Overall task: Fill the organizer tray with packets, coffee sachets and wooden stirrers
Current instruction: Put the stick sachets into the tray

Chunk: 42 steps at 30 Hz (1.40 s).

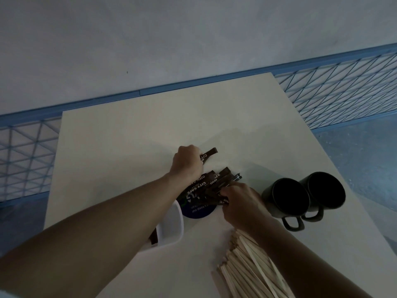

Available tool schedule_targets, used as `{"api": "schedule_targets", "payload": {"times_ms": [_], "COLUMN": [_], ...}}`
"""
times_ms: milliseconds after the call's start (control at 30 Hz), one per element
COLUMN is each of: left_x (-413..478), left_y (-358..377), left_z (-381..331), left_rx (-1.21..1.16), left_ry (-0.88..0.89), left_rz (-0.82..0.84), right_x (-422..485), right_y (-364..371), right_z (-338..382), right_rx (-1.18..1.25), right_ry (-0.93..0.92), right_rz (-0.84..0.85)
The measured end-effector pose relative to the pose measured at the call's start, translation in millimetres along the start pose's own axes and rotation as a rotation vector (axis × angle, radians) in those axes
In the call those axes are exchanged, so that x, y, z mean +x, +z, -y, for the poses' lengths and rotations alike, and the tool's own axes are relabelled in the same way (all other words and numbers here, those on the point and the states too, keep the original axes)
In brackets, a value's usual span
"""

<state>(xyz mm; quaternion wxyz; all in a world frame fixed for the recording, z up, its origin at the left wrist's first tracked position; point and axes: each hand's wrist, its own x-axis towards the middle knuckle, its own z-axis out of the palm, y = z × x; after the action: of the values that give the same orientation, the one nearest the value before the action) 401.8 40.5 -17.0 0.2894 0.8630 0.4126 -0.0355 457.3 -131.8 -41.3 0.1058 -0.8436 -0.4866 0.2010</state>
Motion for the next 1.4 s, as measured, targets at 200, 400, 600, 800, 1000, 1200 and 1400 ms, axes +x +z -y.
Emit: {"api": "schedule_targets", "payload": {"times_ms": [200,400,600,800,1000,1200,1400], "left_x": [2.6,-1.8,-2.9,2.3,-0.4,-5.8,-12.3], "left_y": [-9.6,4.4,17.3,3.0,-8.0,-3.0,3.1], "left_z": [4.6,13.8,14.7,19.1,24.0,26.4,22.5], "left_rx": [-0.005,0.001,0.035,0.038,0.039,0.014,0.053], "left_ry": [-0.009,-0.086,-0.085,-0.067,-0.008,-0.031,0.005], "left_rz": [0.066,0.043,-0.005,0.116,0.245,0.242,0.168], "right_x": [-1.5,-3.7,-8.4,-5.6,-1.6,-1.1,-3.1], "right_y": [-0.9,0.2,4.7,5.8,6.4,8.0,10.7], "right_z": [-1.4,4.3,8.3,7.1,7.6,5.7,4.2], "right_rx": [-0.005,0.094,0.130,0.121,0.088,0.074,0.087], "right_ry": [-0.047,-0.079,-0.135,-0.151,-0.121,-0.104,-0.106], "right_rz": [-0.067,-0.030,-0.028,-0.026,-0.011,-0.013,-0.018]}}
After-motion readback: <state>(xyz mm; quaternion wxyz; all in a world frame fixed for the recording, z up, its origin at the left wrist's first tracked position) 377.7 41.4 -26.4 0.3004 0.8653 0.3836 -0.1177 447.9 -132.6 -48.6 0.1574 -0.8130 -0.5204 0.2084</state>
